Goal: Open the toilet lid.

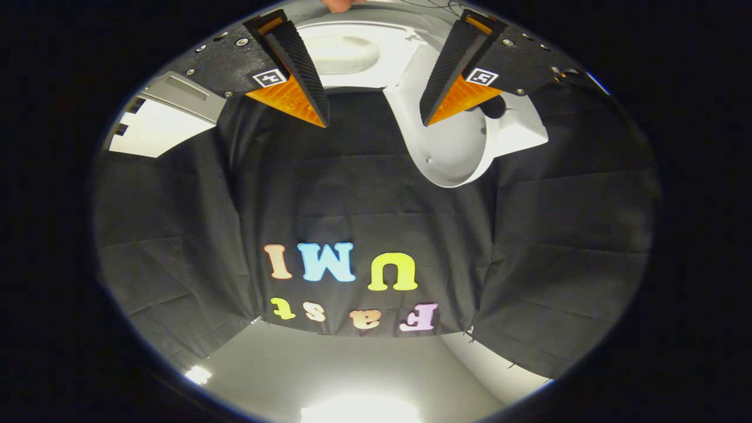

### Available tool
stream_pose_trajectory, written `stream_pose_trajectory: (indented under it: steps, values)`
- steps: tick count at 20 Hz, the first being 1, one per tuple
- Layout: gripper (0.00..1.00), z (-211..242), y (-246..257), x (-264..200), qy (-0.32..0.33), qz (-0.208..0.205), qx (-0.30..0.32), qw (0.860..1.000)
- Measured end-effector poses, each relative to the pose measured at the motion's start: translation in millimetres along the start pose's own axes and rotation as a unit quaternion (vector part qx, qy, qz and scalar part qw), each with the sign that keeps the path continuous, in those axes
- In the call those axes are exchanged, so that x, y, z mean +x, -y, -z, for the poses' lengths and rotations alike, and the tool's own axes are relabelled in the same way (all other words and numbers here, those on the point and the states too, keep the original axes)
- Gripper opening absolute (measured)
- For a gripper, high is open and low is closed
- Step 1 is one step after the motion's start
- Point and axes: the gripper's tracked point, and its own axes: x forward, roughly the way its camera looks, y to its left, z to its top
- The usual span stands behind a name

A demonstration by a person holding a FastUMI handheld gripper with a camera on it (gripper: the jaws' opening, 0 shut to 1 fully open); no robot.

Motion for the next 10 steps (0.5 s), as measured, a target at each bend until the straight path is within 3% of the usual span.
stream_pose_trajectory:
  steps: [10]
  values:
    - [0.95, -13, 128, -55, -0.001, 0.057, 0.036, 0.998]
